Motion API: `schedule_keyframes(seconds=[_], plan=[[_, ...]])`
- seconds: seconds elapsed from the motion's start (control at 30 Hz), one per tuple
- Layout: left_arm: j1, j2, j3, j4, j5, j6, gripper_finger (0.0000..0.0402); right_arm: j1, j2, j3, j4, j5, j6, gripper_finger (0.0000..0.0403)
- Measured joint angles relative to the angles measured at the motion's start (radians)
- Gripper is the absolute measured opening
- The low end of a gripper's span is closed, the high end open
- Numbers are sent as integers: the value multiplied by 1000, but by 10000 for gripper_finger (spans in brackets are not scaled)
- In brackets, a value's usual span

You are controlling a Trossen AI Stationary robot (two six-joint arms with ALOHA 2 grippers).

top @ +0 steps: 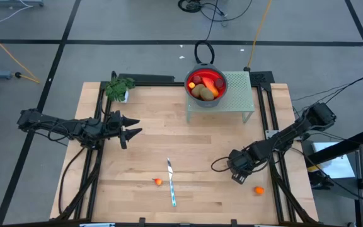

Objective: Pick & Place Fruit
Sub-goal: Put the peach into the red strainer bowl on the shelf

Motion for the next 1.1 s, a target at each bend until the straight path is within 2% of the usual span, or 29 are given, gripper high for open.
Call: schedule_keyframes(seconds=[0.3,0.5,0.77,1.1], plan=[[0,0,0,0,0,-2,225,0,-175,1,70,3,33,122],[0,0,0,0,0,-6,225,-1,-319,1,262,84,17,121],[0,0,0,0,0,-3,225,-6,-467,1,598,215,-137,121],[0,0,0,0,0,-6,225,-6,-545,1,904,241,-377,121]])
